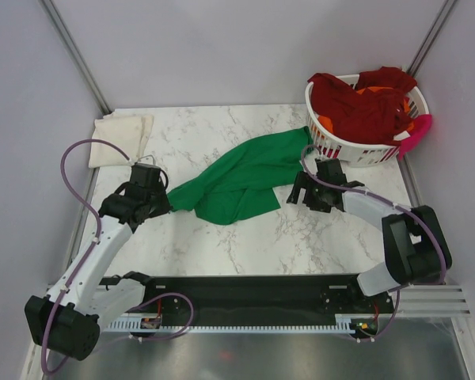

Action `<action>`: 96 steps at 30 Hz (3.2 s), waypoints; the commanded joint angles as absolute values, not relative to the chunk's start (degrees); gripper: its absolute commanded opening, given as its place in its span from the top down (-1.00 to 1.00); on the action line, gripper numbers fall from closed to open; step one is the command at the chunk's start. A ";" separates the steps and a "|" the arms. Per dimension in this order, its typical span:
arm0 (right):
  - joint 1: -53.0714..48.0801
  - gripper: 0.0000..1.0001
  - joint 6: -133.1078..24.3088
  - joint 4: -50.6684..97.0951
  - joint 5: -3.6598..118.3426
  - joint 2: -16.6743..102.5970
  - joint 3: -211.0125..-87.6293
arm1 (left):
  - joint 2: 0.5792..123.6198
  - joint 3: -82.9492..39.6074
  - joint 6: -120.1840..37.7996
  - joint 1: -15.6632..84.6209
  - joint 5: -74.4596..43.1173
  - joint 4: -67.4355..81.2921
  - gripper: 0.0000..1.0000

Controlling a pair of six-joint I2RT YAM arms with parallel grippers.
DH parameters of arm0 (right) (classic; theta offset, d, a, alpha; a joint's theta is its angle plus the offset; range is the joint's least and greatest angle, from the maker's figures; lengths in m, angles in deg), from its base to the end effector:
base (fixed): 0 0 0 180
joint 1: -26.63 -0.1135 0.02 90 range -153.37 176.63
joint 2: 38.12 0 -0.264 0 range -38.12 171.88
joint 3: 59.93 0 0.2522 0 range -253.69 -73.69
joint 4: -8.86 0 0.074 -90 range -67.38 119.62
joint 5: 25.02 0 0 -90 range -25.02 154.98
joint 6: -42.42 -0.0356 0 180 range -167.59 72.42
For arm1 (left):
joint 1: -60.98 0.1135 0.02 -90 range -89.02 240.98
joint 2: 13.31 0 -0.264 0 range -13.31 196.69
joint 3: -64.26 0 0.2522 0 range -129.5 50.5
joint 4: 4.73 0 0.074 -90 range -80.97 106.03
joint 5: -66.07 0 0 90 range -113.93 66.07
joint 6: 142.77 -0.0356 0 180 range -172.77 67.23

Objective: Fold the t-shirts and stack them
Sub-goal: Flatten the tshirt out

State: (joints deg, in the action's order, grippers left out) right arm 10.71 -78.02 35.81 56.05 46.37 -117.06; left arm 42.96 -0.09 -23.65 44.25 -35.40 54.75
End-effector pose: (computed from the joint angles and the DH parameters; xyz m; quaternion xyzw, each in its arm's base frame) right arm 0.2700 0.0828 0.1717 0.0963 0.9444 0.1884 0.2517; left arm 0.1850 -0.0482 0.2834 -0.1342 0.9300 -0.0412 0.3396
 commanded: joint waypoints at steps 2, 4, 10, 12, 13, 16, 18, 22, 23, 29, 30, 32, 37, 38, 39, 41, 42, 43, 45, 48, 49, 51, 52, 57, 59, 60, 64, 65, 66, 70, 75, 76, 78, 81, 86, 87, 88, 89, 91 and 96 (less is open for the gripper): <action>10.55 -0.91 -79.31 29.39 58.04 53.52 -123.78 | 42.59 -0.57 -25.96 44.54 -35.36 54.82 0.95; 10.63 -0.89 -79.49 28.51 58.83 56.17 -126.58 | 42.86 -0.57 -26.05 44.63 -35.18 54.82 0.95; 10.55 -0.63 -79.58 25.87 60.24 66.54 -134.06 | 43.29 -0.39 -26.40 44.72 -34.57 54.38 0.95; 10.55 -0.22 -79.14 25.70 59.97 69.71 -135.91 | 43.38 -0.30 -26.49 44.81 -34.30 54.21 0.96; 10.63 -0.05 -78.96 25.35 59.97 70.51 -137.13 | 43.64 -0.30 -26.58 44.81 -34.13 54.12 0.95; 10.63 0.34 -77.83 25.60 59.97 72.27 -138.72 | 44.00 -0.30 -26.84 44.98 -33.43 53.94 0.95; 10.55 0.80 -77.12 26.22 59.18 71.75 -138.90 | 44.17 -0.30 -26.93 45.07 -33.34 53.86 0.95; 9.85 1.00 -75.98 29.98 57.60 65.87 -135.58 | 43.56 -0.22 -26.93 45.16 -33.16 53.77 0.95; 9.50 1.00 -75.71 31.04 57.69 61.94 -134.69 | 43.38 -0.21 -26.93 45.16 -33.16 53.77 0.95; 4.23 1.00 -79.65 43.52 58.39 42.33 -129.76 | 43.12 -0.21 -26.93 45.33 -32.81 53.59 0.96; 3.78 1.00 -80.71 45.97 58.04 40.04 -129.33 | 42.86 -0.21 -26.85 45.25 -32.81 53.59 0.95; 3.16 1.00 -82.21 47.92 56.73 34.58 -129.67 | 42.42 -0.13 -26.76 45.42 -32.90 53.59 0.96; 3.60 0.45 -80.38 51.97 63.47 38.57 -139.85 | 42.24 -0.13 -26.84 45.86 -32.81 53.50 0.95; 4.13 -0.23 -79.67 52.32 64.36 41.13 -141.78 | 42.24 -0.13 -26.93 45.95 -32.72 53.50 0.95; 4.83 -0.95 -79.23 54.67 64.63 43.77 -145.98 | 42.15 -0.13 -26.93 45.95 -32.72 53.50 0.95; 6.94 -0.96 -78.00 56.89 64.63 51.16 -149.09 | 41.98 -0.04 -26.93 45.95 -32.81 53.50 0.95; 7.47 -0.96 -77.65 57.07 65.85 52.57 -149.27 | 41.89 -0.13 -26.93 45.95 -32.90 53.50 0.95; 7.99 -0.96 -77.64 56.98 67.60 53.37 -148.58 | 41.89 -0.04 -26.93 45.95 -32.98 53.50 0.95; 8.09 -0.96 -77.56 55.40 68.49 52.94 -145.59 | 41.98 -0.04 -26.93 45.95 -32.81 53.50 0.95; 8.17 -0.96 -77.73 54.44 68.50 49.52 -141.03 | 42.50 -0.04 -27.02 45.95 -32.20 53.42 0.95; 8.09 -0.96 -77.30 54.52 68.67 47.68 -140.05 | 42.68 -0.13 -27.19 45.95 -31.85 53.33 0.95; 8.09 -0.96 -76.85 54.87 69.20 45.13 -136.21 | 42.94 -0.13 -27.28 45.95 -31.49 53.33 0.95; 8.09 -0.96 -76.59 54.87 69.90 42.50 -134.70 | 42.86 -0.21 -27.28 45.95 -31.32 53.33 0.95; 8.09 -0.60 -76.68 51.81 69.12 39.05 -126.44 | 42.68 -0.04 -27.28 45.95 -30.88 53.07 0.95; 8.09 -0.25 -76.68 50.05 67.89 40.54 -125.46 | 42.94 -0.13 -27.37 45.95 -30.79 53.07 0.96; 8.09 -0.17 -76.76 49.34 67.36 41.24 -124.93 | 42.86 0.05 -27.37 45.95 -30.79 53.07 0.95; 8.17 -0.16 -77.20 46.27 67.36 45.90 -125.10 | 43.12 -0.04 -27.46 45.95 -30.79 52.98 0.95; 8.17 -0.15 -77.20 45.65 67.44 46.86 -125.36 | 43.12 0.05 -27.37 45.95 -30.70 52.98 0.95; 8.35 -0.16 -77.29 44.60 67.53 48.70 -125.80 | 43.12 0.05 -27.37 45.86 -30.70 52.98 0.95; 8.96 -0.17 -76.42 42.05 67.79 52.75 -127.30 | 43.21 0.14 -27.37 45.95 -30.70 53.06 0.95; 10.63 -0.17 -75.62 39.76 67.97 57.58 -129.50 | 43.38 0.14 -27.46 45.95 -30.61 52.98 0.95; 10.90 -0.16 -75.62 39.41 67.88 58.12 -129.58 | 43.56 0.14 -27.46 45.95 -30.61 52.98 0.95; 11.33 -0.16 -75.45 38.44 67.71 59.08 -130.11 | 43.65 0.14 -27.46 45.95 -30.61 52.98 0.95; 11.60 -0.16 -75.10 37.47 67.27 59.44 -130.29 | 43.74 0.14 -27.46 45.95 -30.61 52.98 0.95; 12.13 -0.05 -74.66 36.07 66.48 59.96 -130.02 | 44.00 0.14 -27.46 45.86 -30.61 53.06 0.95; 12.13 0.04 -74.66 35.89 65.69 60.40 -130.02 | 44.09 0.14 -27.46 45.95 -30.61 52.98 0.95; 12.13 0.13 -74.57 35.54 65.25 60.58 -129.94 | 44.09 0.14 -27.46 45.95 -30.61 52.98 0.95; 12.13 0.35 -74.57 34.75 65.07 60.76 -129.76 | 44.17 0.14 -27.46 45.95 -30.61 53.06 0.95; 12.22 0.52 -74.74 34.40 63.42 61.20 -129.76 | 44.17 0.14 -27.46 45.95 -30.61 53.07 0.95; 12.30 1.00 -74.66 34.31 62.61 60.15 -129.59 | 44.26 0.14 -27.46 45.95 -30.53 52.98 0.95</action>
